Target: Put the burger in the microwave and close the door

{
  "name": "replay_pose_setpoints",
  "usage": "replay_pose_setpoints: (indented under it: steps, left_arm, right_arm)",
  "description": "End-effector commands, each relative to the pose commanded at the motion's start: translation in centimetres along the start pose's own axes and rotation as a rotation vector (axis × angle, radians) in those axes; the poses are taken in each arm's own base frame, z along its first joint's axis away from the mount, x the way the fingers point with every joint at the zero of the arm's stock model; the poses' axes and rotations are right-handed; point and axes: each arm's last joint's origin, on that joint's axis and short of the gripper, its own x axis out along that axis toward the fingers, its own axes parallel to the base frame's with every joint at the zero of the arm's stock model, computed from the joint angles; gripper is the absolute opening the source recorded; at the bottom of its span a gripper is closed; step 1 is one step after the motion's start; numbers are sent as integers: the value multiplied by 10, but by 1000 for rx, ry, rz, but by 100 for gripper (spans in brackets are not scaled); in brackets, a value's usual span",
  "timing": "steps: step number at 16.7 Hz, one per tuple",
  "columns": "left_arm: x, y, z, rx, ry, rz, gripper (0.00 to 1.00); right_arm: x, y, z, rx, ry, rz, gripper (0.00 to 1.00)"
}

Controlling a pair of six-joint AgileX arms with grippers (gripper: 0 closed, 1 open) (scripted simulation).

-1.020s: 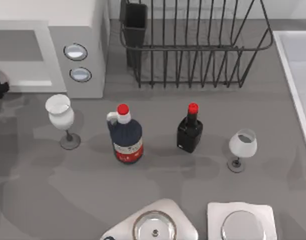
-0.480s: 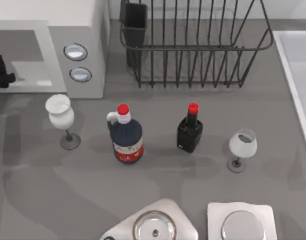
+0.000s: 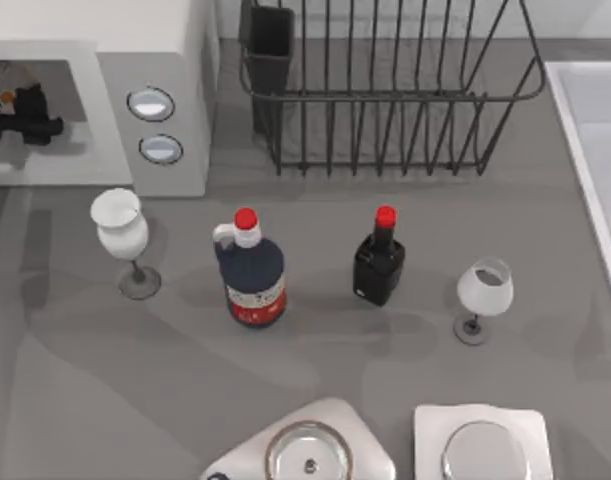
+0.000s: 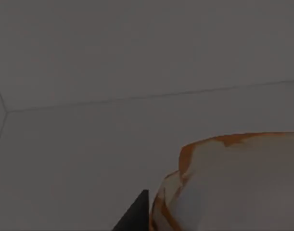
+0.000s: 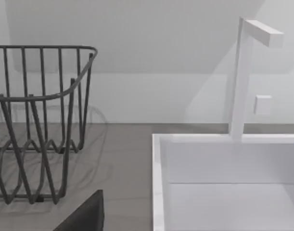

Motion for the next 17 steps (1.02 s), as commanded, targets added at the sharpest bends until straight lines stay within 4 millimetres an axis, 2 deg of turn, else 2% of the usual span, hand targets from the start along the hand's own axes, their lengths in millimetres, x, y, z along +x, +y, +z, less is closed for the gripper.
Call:
replay_pose_setpoints:
  steps: [4, 8, 12, 16, 17]
  left_arm:
    - [34, 8, 6, -20, 2, 25, 0]
    - [55, 22, -5, -69, 55, 75, 0]
    - [59, 27, -29, -110, 138, 98, 0]
    - [59, 27, -29, -110, 138, 98, 0]
    - [59, 27, -29, -110, 138, 98, 8]
  right_arm:
    - [0, 0, 0, 0, 0, 0, 100]
    - [0, 0, 0, 0, 0, 0, 100]
    - [0, 0, 0, 0, 0, 0, 100]
    - [0, 0, 0, 0, 0, 0, 100]
    - [0, 0, 0, 0, 0, 0, 100]
